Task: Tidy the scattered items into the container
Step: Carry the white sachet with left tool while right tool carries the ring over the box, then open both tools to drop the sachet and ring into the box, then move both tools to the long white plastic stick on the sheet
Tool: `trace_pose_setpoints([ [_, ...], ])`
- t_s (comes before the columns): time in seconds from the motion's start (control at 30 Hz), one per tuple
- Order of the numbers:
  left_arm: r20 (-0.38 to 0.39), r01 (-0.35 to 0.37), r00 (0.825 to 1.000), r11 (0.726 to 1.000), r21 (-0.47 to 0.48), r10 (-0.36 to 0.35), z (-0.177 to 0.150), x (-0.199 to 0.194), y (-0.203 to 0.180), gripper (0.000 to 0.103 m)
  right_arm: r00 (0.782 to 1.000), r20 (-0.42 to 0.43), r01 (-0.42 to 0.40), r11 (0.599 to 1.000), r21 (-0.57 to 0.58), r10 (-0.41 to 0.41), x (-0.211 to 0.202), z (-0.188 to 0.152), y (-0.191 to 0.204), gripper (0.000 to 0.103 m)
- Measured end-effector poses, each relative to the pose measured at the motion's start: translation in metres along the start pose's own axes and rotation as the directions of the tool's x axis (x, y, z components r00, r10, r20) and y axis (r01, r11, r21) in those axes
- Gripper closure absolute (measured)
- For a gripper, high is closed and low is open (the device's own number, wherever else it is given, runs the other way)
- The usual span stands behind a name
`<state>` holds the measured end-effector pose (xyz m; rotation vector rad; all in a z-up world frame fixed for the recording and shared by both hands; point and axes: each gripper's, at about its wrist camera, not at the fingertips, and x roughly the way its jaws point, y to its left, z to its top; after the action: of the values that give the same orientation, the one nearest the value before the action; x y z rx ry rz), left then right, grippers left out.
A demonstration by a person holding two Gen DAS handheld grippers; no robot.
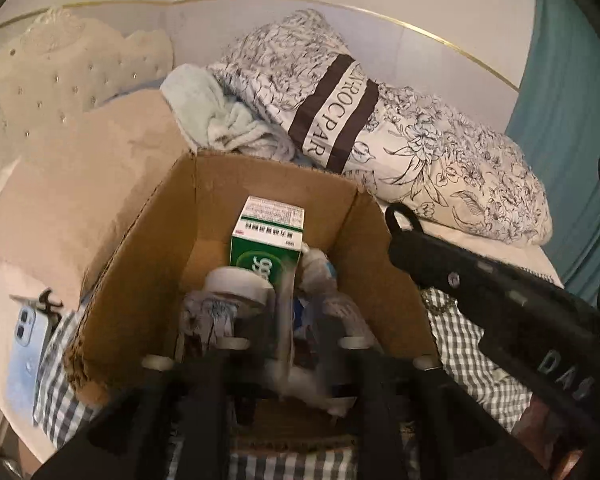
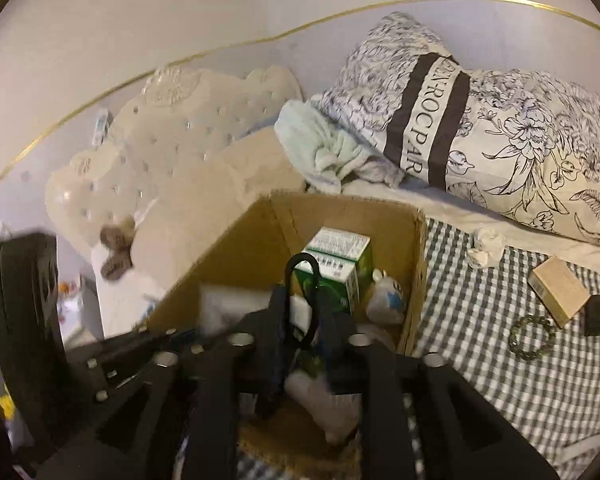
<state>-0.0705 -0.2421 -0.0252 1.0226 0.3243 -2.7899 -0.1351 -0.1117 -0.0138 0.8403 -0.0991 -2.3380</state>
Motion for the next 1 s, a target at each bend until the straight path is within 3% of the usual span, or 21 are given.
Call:
trace_pose_setpoints([
  [0.03,0.018,-0.032,0.999,0.999,0.007,0.032,-0.001,0.000,-0.001,0.000,1.000,0.029,0.011,1.000,0.018,-0.011,-0.002,0.001,-0.004,0.027],
  [0.07,0.054,-0.053,0.997,0.999,0.010,0.052,-0.002,-0.002,-0.002,0.000,0.998,0.065,0.022,0.999,0.030,-0.024,-0.007,0.002,-0.007,0.021],
  [0.13,0.065,-0.045,0.997,0.999,0.020,0.044,-0.003,-0.003,-0.005,0.000,0.993,0.115,0.022,0.999,0.034,-0.026,-0.015,0.004,-0.014,0.021],
  [0.27,0.032,-0.097,0.995,0.995,0.027,0.096,-0.004,0.001,-0.010,0.000,0.994,0.102,0.032,0.998,0.045,-0.036,-0.019,0.010,-0.024,0.021],
  [0.47,0.010,-0.076,0.997,0.997,0.028,0.076,-0.011,-0.005,-0.029,0.000,0.987,0.118,0.098,0.991,0.090,-0.108,-0.048,-0.003,-0.057,0.021],
  [0.6,-0.013,-0.028,1.000,0.999,0.015,0.028,-0.018,-0.012,-0.058,0.000,0.973,0.117,0.190,0.978,0.087,-0.199,-0.080,-0.022,-0.081,0.021],
  [0.73,-0.055,0.068,0.996,0.998,0.019,-0.067,-0.026,-0.014,-0.095,0.000,0.950,0.125,0.281,0.959,0.048,-0.285,-0.122,-0.044,-0.107,0.021],
  [1.0,-0.114,0.165,0.982,0.976,0.140,-0.149,-0.050,-0.005,-0.185,0.000,0.889,-0.004,0.457,0.889,0.011,-0.457,-0.169,-0.104,-0.179,0.021],
])
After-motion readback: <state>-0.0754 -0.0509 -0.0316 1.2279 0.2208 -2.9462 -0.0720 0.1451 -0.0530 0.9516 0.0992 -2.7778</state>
